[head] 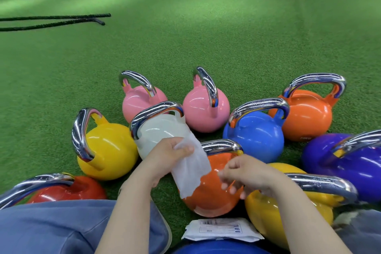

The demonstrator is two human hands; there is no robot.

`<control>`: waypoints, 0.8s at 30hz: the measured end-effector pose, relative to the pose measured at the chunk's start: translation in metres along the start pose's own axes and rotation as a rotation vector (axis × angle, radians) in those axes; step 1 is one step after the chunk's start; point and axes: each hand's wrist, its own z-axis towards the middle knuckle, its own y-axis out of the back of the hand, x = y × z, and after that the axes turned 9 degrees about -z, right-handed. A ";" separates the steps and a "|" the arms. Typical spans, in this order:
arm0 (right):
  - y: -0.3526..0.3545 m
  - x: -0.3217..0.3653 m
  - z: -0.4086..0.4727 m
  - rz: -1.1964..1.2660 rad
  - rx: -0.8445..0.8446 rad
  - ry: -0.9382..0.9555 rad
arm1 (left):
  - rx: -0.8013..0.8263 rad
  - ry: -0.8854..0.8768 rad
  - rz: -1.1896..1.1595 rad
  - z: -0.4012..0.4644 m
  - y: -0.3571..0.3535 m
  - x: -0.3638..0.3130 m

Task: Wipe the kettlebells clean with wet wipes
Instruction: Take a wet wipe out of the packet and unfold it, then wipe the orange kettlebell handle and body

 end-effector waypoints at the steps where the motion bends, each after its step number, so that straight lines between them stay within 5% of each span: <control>1: -0.007 -0.002 0.002 -0.011 0.063 -0.017 | -0.005 -0.060 0.128 0.003 -0.004 0.004; 4: -0.031 -0.006 0.012 0.123 0.105 -0.011 | -0.151 -0.245 0.312 0.013 -0.018 0.014; 8: -0.065 -0.001 0.029 0.722 -0.259 0.025 | -0.310 -0.473 0.520 0.022 -0.027 0.032; 11: -0.074 0.007 0.035 1.076 -0.338 0.072 | -0.476 -0.618 0.607 0.021 -0.031 0.045; 15: -0.069 0.016 0.035 1.236 -0.362 0.037 | -0.625 -0.886 0.556 0.015 -0.037 0.057; 24: -0.077 0.025 0.046 1.319 -0.593 0.064 | -0.499 -0.945 0.613 0.021 -0.049 0.081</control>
